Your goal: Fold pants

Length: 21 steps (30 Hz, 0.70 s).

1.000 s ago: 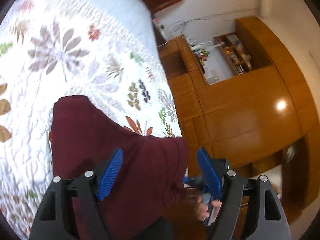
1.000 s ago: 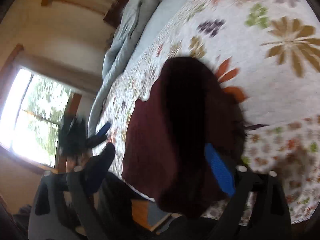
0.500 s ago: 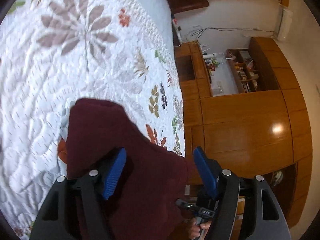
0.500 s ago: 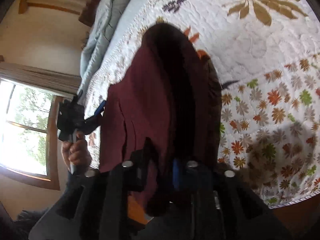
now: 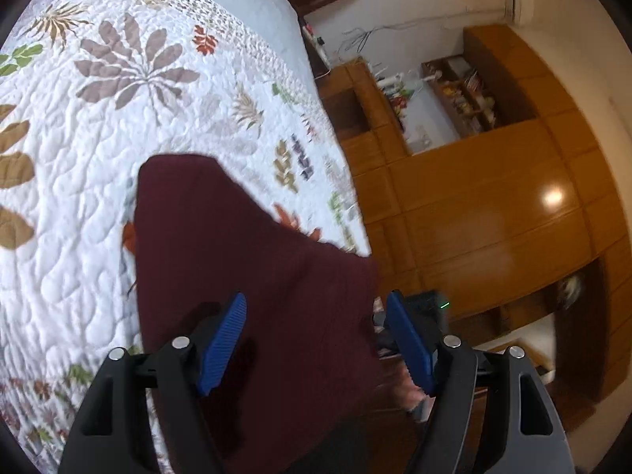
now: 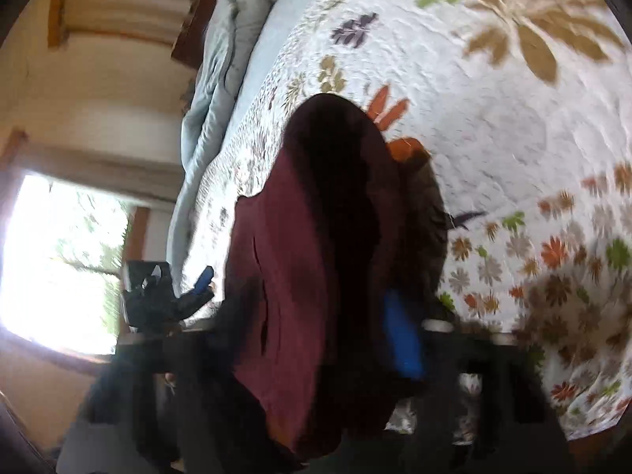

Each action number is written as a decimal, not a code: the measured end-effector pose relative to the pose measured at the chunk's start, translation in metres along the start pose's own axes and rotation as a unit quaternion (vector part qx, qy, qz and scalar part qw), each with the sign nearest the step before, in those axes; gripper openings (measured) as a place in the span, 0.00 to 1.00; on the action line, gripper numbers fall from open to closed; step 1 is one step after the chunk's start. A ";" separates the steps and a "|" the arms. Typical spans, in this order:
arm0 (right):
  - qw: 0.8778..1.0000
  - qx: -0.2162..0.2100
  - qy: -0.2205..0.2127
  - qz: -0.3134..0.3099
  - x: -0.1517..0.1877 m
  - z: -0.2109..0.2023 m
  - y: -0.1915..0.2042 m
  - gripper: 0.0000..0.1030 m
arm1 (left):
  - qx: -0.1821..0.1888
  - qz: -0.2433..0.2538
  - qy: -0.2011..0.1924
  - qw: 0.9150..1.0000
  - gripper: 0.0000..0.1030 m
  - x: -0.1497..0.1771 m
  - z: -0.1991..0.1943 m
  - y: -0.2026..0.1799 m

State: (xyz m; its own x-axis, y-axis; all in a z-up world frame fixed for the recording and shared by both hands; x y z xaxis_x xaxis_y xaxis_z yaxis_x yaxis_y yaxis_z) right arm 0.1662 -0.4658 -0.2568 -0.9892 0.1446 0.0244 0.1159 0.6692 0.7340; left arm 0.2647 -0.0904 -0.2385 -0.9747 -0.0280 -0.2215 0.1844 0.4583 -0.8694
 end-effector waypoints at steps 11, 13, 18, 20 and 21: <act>0.992 0.083 -0.043 -0.089 -0.016 -0.016 0.045 0.07 | 0.014 -0.003 -0.024 1.000 0.73 0.019 0.011 0.007; 0.994 0.106 -0.012 -0.024 -0.016 0.005 -0.010 0.10 | 0.009 -0.008 -0.025 1.000 0.73 0.026 0.018 0.013; 0.996 0.080 -0.025 -0.016 -0.009 0.003 -0.011 0.12 | -0.022 0.024 -0.034 0.999 0.73 0.036 0.015 -0.003; 0.996 0.089 -0.026 -0.015 -0.011 0.001 -0.007 0.17 | -0.037 0.041 -0.033 0.998 0.73 0.038 0.013 -0.011; 0.995 0.095 -0.032 -0.015 -0.017 -0.002 -0.005 0.18 | -0.046 0.049 -0.034 0.997 0.73 0.038 0.012 -0.016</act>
State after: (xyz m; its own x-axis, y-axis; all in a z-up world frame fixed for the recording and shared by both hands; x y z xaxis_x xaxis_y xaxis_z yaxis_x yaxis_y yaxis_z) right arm 0.1820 -0.4730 -0.2588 -0.9854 0.1644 -0.0432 0.1074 0.7991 0.5915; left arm 0.2258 -0.1096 -0.2387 -0.9414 -0.0378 -0.3352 0.2628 0.5406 -0.7992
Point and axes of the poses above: each gripper's, at about its wrist camera, not at the fingertips, and z roughly the way its jaws point, y to its left, x to its underside, the point moved 7 cm from there along z, roughly the way its jaws point, and after that the axes turned 11 degrees about y, right-handed, at the moved point
